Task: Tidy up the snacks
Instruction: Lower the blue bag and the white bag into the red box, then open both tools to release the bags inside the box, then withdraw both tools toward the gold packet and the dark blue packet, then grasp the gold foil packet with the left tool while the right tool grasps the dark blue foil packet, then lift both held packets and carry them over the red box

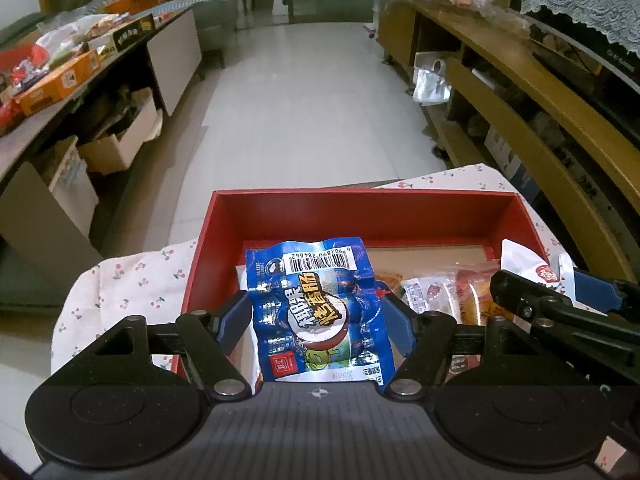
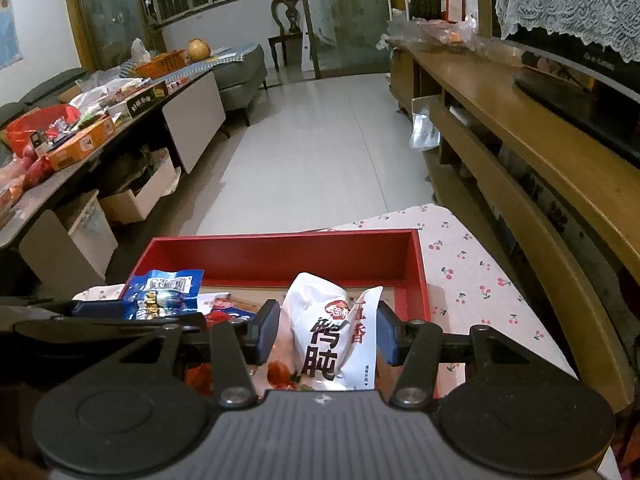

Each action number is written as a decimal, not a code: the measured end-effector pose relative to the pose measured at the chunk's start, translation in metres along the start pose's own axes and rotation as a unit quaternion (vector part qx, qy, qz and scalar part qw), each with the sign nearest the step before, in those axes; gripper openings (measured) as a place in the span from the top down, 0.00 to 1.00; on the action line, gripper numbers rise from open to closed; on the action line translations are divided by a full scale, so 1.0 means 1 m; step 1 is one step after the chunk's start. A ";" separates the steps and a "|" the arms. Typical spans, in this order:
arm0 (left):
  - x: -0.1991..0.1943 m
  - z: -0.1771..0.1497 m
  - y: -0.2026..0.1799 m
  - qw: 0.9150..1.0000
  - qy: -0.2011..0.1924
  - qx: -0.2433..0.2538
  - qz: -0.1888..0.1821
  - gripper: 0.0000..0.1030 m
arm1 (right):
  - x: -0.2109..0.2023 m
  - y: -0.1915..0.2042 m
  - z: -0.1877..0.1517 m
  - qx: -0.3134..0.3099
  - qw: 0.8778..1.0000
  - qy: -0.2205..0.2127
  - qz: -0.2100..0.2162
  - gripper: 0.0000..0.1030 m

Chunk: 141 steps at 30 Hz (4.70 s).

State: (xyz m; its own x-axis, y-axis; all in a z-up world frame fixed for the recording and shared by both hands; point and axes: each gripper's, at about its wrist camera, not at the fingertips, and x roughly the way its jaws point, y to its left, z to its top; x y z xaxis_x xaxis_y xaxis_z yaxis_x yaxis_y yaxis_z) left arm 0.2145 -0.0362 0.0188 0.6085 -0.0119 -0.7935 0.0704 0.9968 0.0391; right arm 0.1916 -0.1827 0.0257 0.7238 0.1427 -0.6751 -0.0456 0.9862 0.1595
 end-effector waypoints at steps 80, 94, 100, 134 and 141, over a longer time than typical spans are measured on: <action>0.000 -0.122 0.079 0.984 0.142 0.056 -0.089 0.13 | -0.075 0.033 -0.105 -0.001 0.991 0.101 0.093 0.33; -0.028 -0.159 0.051 0.983 0.145 0.066 -0.087 0.45 | -0.099 -0.007 -0.128 0.045 0.992 0.107 0.051 0.33; -0.032 -0.157 0.054 0.986 0.142 0.035 -0.078 0.45 | -0.102 -0.041 -0.140 0.080 0.990 0.120 0.007 0.33; -0.041 -0.160 0.045 0.989 0.132 -0.003 -0.062 0.52 | -0.086 -0.018 -0.180 0.010 0.985 0.172 -0.003 0.46; -0.057 -0.173 0.044 0.989 0.134 -0.012 -0.055 0.52 | -0.085 -0.017 -0.177 0.018 0.983 0.184 0.013 0.34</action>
State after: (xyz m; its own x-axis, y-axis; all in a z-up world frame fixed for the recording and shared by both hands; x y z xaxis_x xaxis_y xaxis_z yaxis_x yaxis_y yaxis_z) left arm 0.0466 0.0224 -0.0391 0.3659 -0.1014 -0.9251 0.1029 0.9924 -0.0681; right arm 0.0092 -0.1967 -0.0468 0.4241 0.1951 -0.8843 -0.0324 0.9792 0.2005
